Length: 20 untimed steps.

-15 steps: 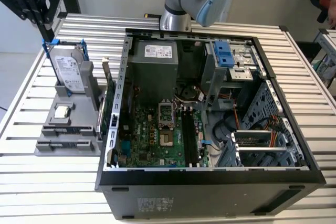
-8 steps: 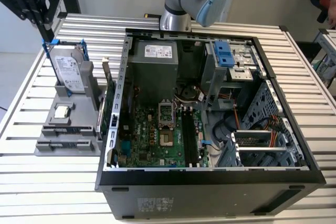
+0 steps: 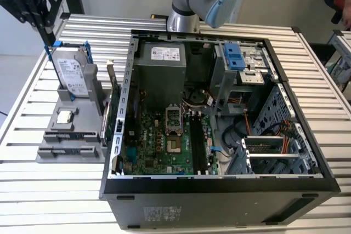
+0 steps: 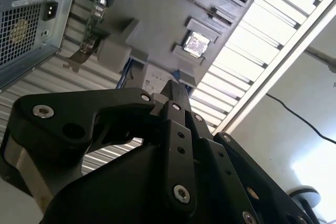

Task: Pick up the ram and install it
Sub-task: 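Reach for the ram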

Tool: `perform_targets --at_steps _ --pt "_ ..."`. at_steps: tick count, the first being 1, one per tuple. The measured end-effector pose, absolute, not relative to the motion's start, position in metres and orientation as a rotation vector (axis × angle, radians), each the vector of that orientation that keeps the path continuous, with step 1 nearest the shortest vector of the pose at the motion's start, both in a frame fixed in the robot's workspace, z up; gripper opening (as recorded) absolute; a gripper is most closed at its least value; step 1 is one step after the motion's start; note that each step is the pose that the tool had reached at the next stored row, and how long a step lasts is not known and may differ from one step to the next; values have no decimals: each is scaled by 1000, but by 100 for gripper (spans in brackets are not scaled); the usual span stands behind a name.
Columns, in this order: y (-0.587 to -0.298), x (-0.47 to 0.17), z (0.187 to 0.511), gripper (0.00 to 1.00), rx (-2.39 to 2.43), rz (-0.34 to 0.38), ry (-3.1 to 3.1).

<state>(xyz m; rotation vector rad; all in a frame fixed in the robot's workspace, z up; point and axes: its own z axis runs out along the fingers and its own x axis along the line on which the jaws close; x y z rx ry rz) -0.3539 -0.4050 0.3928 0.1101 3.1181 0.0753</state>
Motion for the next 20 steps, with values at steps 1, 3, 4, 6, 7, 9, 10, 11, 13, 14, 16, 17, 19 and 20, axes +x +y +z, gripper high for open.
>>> perform_targets --at_steps 1,3,4,6,7,9,10,11,13,14,16,17,19,20 --pt "-406 -354 393 0 110 75 3118" --pt "-408 -354 393 0 110 75 3118" --pt "-410 -354 393 0 110 75 3118" --pt "-412 -354 393 0 110 75 3118" --pt "-413 -354 393 0 110 75 3118" --pt "-416 -354 393 0 110 75 3118" --pt "-417 -354 393 0 110 75 3118" --pt "-418 -354 393 0 110 75 3118" --pt "-420 -355 393 0 110 75 3118" --pt "-422 -355 393 0 110 75 3118" --pt "-424 -355 393 0 110 75 3118" --pt "-425 -355 393 0 110 75 3118" --pt "-428 -355 393 0 110 75 3118" --pt "-430 -355 393 0 110 75 3118"
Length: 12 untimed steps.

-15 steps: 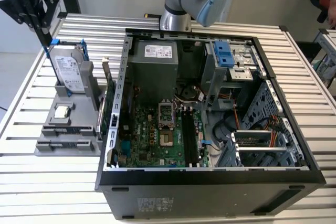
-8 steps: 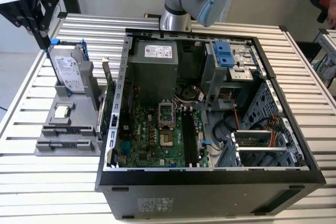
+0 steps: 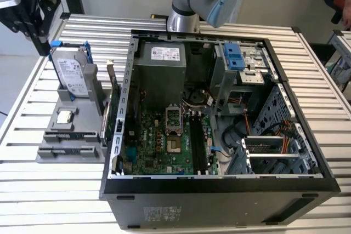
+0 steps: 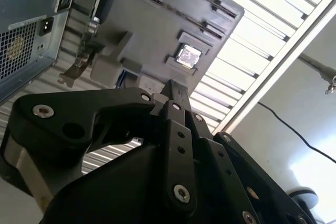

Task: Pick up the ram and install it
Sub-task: 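Reach for the ram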

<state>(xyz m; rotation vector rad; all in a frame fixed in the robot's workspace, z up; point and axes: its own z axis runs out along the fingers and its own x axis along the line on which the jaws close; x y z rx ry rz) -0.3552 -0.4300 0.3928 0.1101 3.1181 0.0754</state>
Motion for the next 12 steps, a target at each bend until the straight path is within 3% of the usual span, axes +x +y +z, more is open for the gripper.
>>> perform_targets --at_steps 12 --pt "-451 -357 393 0 110 76 3118"
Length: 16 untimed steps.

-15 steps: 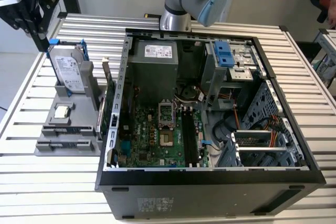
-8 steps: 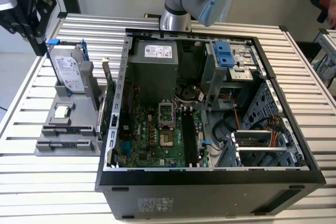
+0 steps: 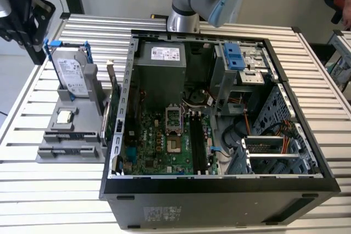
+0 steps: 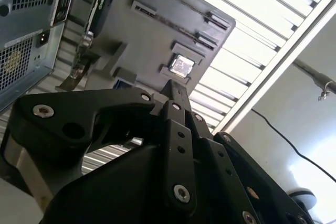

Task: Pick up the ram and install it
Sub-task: 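Reach for the ram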

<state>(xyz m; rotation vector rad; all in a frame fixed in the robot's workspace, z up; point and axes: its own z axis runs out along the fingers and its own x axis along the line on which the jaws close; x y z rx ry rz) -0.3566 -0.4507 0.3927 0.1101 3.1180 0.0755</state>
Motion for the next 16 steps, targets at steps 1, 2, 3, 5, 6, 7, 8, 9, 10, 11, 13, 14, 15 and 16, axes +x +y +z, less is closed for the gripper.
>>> perform_targets --at_steps 1,2,3,5,6,7,8,9,10,11,13,14,15,16 --pt "-452 -357 393 0 110 76 3118" --pt "-454 -357 393 0 110 75 3118" --pt "-456 -357 393 0 110 75 3118" --pt "-459 -357 393 0 110 75 3118" --pt "-461 -357 393 0 110 75 3118" --pt "-463 -357 393 0 110 76 3118" --pt "-464 -357 393 0 110 75 3118" --pt "-466 -357 393 0 110 75 3118" --pt "-468 -357 392 0 110 75 3118" --pt "-469 -357 392 0 110 76 3118" --pt "-472 -357 393 0 108 75 3118" --pt "-473 -357 392 0 107 76 3118" --pt "-475 -357 393 0 106 75 3118" --pt "-475 -357 392 0 106 76 3118"
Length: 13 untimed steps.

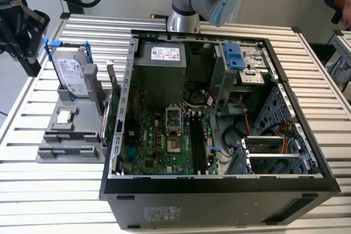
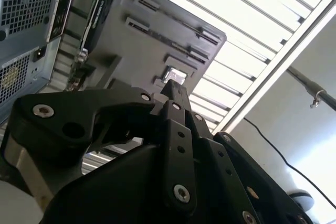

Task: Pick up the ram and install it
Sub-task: 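Reach for the ram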

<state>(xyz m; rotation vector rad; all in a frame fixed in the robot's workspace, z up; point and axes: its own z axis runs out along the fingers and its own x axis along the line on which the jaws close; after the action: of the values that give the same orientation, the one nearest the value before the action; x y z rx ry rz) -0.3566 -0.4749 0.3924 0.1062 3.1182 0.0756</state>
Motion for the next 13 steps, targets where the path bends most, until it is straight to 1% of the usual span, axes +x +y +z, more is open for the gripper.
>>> perform_targets --at_steps 13 --pt "-476 -356 392 0 101 76 3119"
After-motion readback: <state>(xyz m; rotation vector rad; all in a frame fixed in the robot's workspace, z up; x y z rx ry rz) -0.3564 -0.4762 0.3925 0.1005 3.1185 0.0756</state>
